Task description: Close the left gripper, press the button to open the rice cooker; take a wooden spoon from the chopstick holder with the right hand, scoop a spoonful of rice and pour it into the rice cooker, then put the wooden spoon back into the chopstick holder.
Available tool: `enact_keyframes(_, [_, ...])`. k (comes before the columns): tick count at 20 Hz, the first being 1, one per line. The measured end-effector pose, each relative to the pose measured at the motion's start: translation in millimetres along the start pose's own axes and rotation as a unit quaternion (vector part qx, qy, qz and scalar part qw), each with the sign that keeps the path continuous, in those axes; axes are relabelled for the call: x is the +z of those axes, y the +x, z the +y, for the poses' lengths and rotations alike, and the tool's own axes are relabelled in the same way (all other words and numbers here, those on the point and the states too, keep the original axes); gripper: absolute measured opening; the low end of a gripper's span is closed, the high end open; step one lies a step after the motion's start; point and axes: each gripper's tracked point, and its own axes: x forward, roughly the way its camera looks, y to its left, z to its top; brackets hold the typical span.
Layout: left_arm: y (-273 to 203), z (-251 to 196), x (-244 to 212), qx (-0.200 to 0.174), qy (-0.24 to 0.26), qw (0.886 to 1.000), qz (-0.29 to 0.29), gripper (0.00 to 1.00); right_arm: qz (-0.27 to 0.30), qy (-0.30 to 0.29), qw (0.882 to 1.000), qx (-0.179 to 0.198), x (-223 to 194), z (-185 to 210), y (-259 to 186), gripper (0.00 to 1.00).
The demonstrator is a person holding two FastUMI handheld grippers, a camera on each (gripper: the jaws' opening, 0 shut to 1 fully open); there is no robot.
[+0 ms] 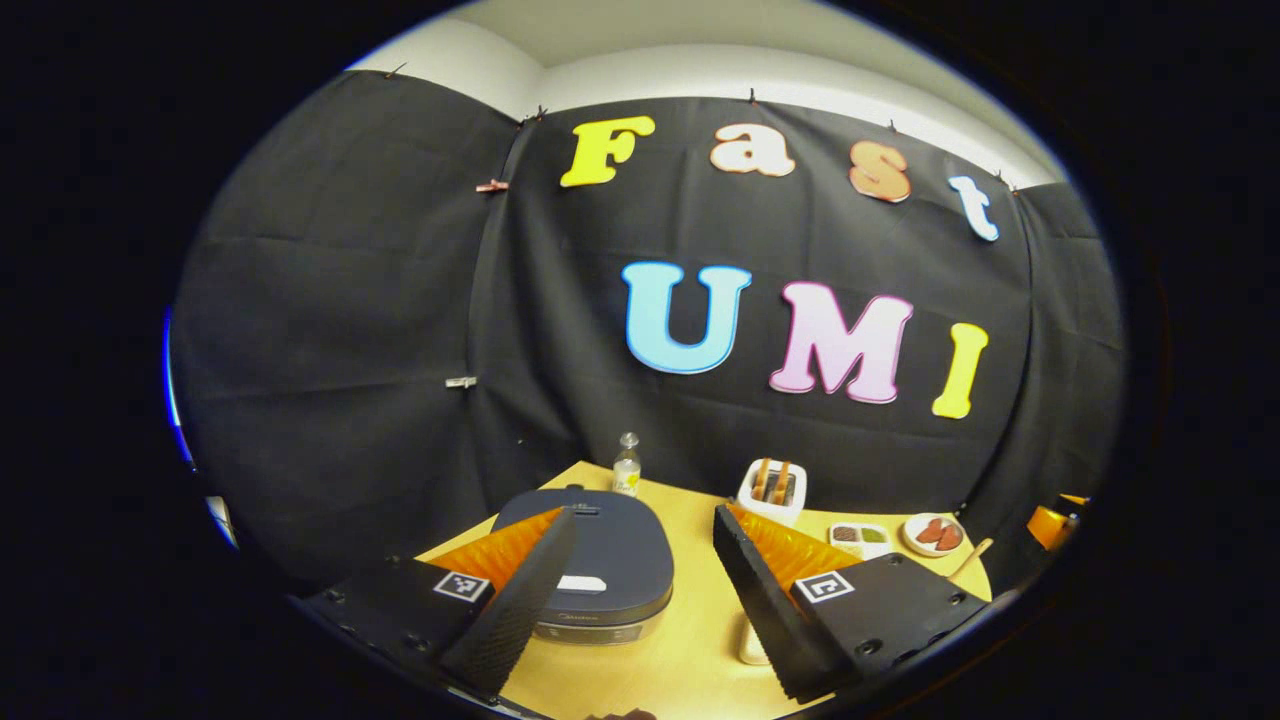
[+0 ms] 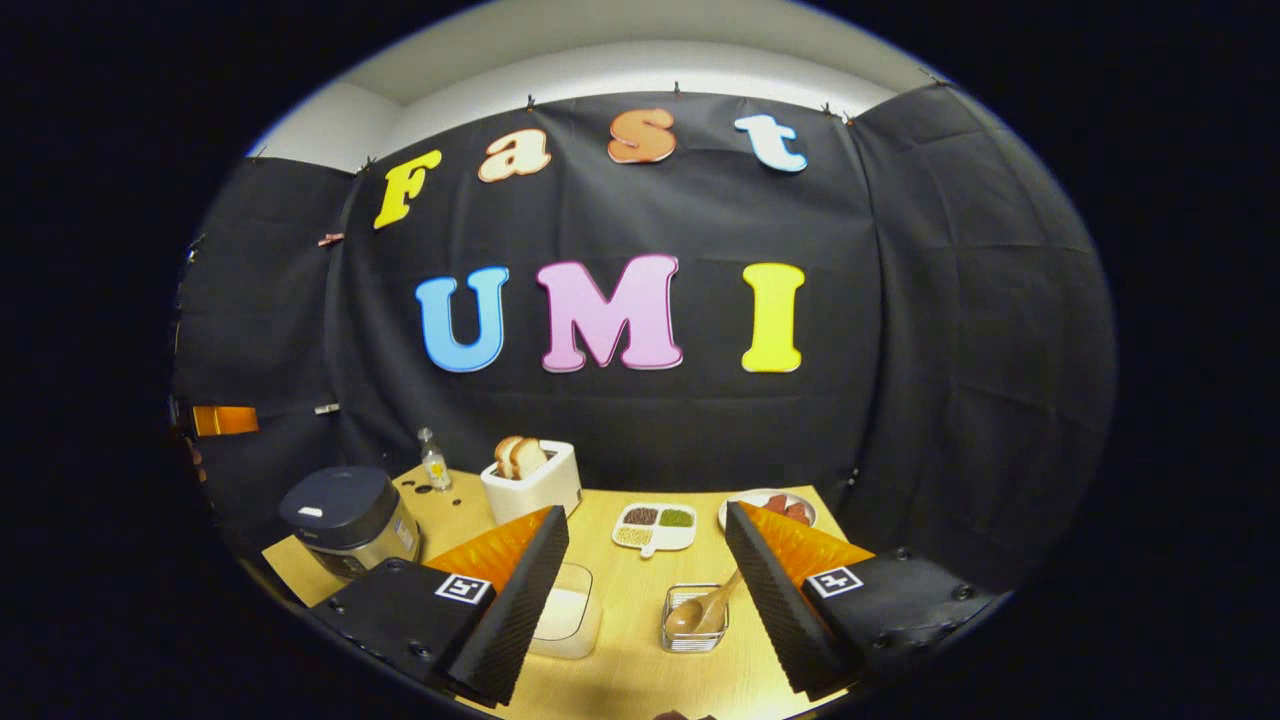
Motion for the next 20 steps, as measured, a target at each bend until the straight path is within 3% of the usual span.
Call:
enact_keyframes(4, [-38.0,-12.4,-2.5,-0.068,0.03,0.997,-0.006,0.95,-0.03,0.002,0.998,-0.059,21.1,3.9,-50.4,1.0])
enact_keyframes(6, [-55.5,-30.7,-10.1,-0.103,0.038,0.994,-0.005,0.95,-0.03,0.003,0.997,-0.074,14.5,13.5,-78.3,0.98])
enact_keyframes(9, [-73.5,-18.3,-25.7,-0.134,0.038,0.99,0.005,0.95,-0.018,-0.011,0.996,-0.092,-0.1,20.6,-107.9,0.98])
enact_keyframes(15, [-90.7,1.2,-40.3,-0.149,0.014,0.988,0.028,0.95,-0.015,0.002,0.995,-0.094,3.3,47.2,-120.2,0.98])
enact_keyframes(20, [-93.3,23.8,-43.8,-0.141,0.009,0.989,0.036,0.95,-0.019,-0.001,0.996,-0.087,5.2,65.7,-119.9,0.98])
